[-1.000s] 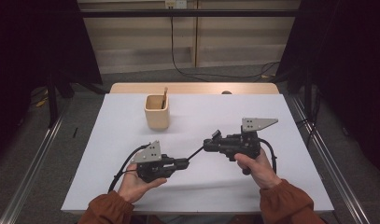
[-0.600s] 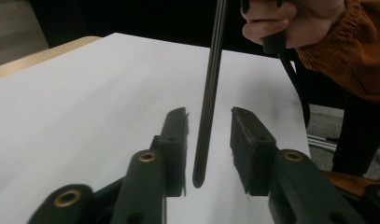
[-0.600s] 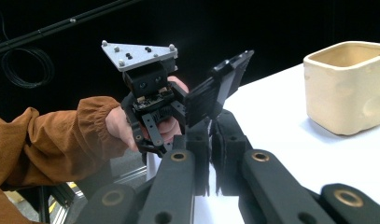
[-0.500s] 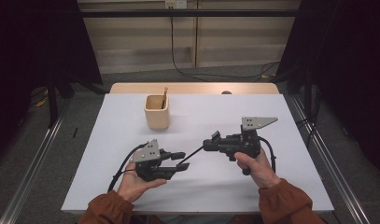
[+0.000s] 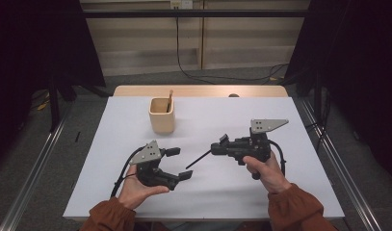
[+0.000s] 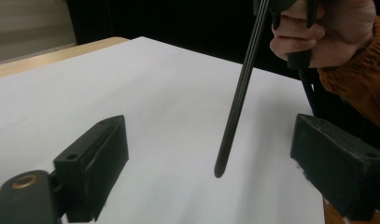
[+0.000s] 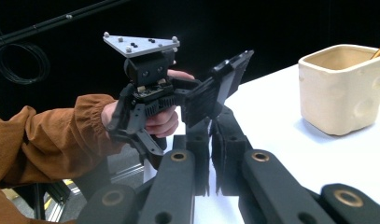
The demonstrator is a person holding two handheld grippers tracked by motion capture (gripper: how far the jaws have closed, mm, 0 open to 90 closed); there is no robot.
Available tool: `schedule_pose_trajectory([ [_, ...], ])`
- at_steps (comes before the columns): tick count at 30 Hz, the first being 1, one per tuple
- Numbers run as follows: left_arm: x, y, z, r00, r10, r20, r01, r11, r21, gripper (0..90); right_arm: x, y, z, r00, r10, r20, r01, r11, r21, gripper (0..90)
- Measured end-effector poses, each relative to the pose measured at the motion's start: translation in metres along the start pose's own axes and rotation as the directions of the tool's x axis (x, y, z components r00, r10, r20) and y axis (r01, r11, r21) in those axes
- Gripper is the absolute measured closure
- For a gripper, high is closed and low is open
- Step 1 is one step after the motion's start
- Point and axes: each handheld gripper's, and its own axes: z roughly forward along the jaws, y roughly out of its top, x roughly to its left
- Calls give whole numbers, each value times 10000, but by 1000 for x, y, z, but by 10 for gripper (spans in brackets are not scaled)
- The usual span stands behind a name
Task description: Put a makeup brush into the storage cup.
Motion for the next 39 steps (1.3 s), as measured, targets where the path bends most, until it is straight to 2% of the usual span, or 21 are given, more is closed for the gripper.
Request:
schedule_pose_trajectory([
  [1, 0, 0, -1, 10000, -78, -14, 78, 10000, -26, 56, 0, 0, 0, 10000, -10, -33, 10, 10000, -13, 857],
  [3, 0, 0, -3, 9999, 91, 47, -91, 9999, -121, 23, 0, 1, -1, 10000, -19, 19, 19, 10000, -17, 857],
  [6, 1, -1, -5, 9999, 110, 32, -110, 9998, -137, 19, 0, 2, -2, 10000, 42, 80, -42, 10000, 56, 858],
  [9, 2, 0, -6, 9999, 40, -126, -42, 9998, -202, 17, 0, 2, -3, 9999, 45, 111, -47, 9998, 190, 857],
  [13, 0, 0, -7, 9987, 226, -451, -233, 9996, -153, 16, 0, 4, -4, 9995, -23, 326, 11, 9993, 368, 857],
  [15, 1, 0, -7, 9994, 64, -353, -71, 9998, -189, 16, -1, 5, -4, 9992, -10, 388, -6, 9991, 424, 857],
  [16, 1, 0, -7, 9997, 74, -253, -78, 9998, -182, 16, -1, 6, -4, 9993, -8, 384, -9, 9990, 454, 857],
  [18, 0, 0, -6, 9988, 126, -464, -133, 9998, -143, 15, -1, 7, -4, 9993, 12, 370, -30, 9987, 510, 857],
  [20, 1, 0, -6, 9997, 105, -236, -107, 9999, -103, 16, -2, 8, -3, 9994, -2, 333, -20, 9978, 663, 857],
  [26, 0, 0, -5, 9998, 104, -156, -105, 9999, -70, 17, -5, 12, 0, 9995, 42, 303, -71, 9954, 953, 857],
  [30, 0, -1, -4, 9999, 105, -118, -105, 9999, 6, 17, -4, 18, 1, 9994, -106, 321, 64, 9918, 1278, 857],
  [34, 0, -1, -3, 9999, 99, -108, -98, 9999, 29, 18, -7, 19, 1, 9991, -43, 424, -25, 9875, 1578, 857],
  [39, 0, -2, 0, 9996, 130, -243, -128, 9999, 59, 20, -8, 22, 4, 9986, -68, 518, -46, 9762, 2168, 857],
])
